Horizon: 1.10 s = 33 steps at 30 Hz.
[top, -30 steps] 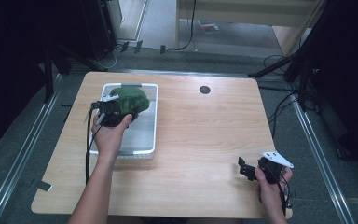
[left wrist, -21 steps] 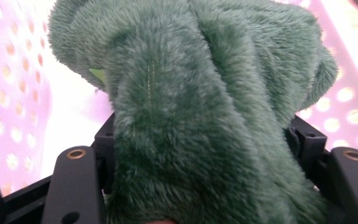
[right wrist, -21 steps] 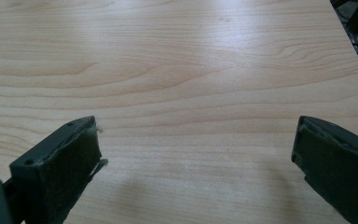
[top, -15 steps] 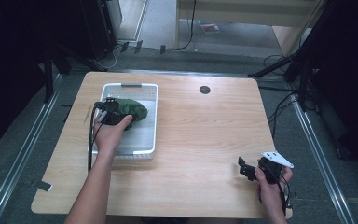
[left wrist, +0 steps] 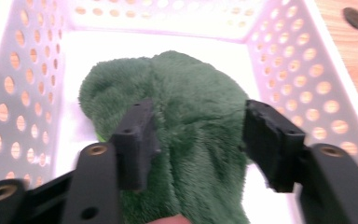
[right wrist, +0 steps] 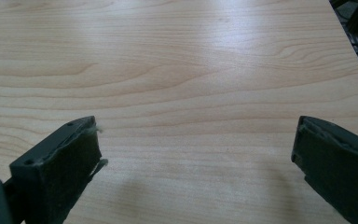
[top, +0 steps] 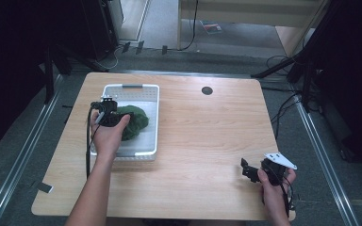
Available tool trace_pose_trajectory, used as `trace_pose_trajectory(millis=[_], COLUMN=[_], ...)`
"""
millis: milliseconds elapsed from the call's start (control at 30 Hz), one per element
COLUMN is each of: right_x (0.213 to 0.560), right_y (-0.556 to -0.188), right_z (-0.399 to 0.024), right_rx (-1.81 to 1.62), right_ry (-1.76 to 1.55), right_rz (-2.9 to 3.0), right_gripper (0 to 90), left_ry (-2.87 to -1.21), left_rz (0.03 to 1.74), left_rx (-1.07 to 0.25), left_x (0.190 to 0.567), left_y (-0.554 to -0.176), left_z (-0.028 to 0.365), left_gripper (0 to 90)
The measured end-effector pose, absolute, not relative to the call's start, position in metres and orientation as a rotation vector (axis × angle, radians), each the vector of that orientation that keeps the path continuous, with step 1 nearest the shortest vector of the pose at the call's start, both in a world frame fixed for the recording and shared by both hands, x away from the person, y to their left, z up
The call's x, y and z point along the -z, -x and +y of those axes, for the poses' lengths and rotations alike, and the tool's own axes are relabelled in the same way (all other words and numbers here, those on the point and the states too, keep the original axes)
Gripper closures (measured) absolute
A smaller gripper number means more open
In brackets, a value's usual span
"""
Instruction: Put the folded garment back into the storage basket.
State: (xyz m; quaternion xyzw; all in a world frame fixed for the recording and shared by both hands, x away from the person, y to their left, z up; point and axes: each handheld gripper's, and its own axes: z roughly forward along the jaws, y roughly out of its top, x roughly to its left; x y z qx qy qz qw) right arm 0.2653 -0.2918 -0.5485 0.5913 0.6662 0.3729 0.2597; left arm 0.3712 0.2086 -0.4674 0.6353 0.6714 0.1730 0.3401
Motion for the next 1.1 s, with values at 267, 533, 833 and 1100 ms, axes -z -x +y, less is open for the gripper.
trace_pose_trajectory(millis=[267,533,833,1100], right_x=[0.548,0.548,0.548,0.548], right_y=[-0.265,-0.265,-0.265,-0.265], right_z=[-0.292,-0.291,-0.291,-0.291], right_rx=[-1.011,-1.006,-1.004,-1.001], right_ry=[-1.602,-1.599,-1.598,-1.599], right_rz=[1.806,1.805,1.805,1.804], right_gripper=[1.3,1.3,1.3,1.3], left_ry=[-1.592,-1.492,-1.463,-1.417], left_rz=[1.651,1.549,1.461,1.419], left_rx=[-0.455,-0.484,-0.524,-0.567], left_x=[0.458,0.446,0.439,0.436], left_y=[-0.355,-0.332,-0.302,-0.275], left_z=[0.212,0.227,0.243,0.261], left_gripper=[39.3,11.7,2.4,2.4])
